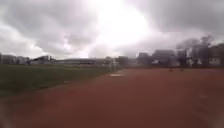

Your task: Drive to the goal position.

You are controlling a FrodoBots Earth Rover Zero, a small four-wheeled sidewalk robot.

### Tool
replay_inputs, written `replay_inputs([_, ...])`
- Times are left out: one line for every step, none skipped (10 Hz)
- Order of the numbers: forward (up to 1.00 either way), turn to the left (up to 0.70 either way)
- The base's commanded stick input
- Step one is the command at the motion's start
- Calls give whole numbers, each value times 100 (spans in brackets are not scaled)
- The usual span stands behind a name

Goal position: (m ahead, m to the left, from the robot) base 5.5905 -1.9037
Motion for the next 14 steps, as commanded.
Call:
replay_inputs([70, 0])
replay_inputs([70, 0])
replay_inputs([70, 0])
replay_inputs([70, 0])
replay_inputs([70, 0])
replay_inputs([70, 0])
replay_inputs([70, 0])
replay_inputs([70, -12])
replay_inputs([70, -29])
replay_inputs([70, -35])
replay_inputs([70, -35])
replay_inputs([70, -35])
replay_inputs([70, -35])
replay_inputs([70, -35])
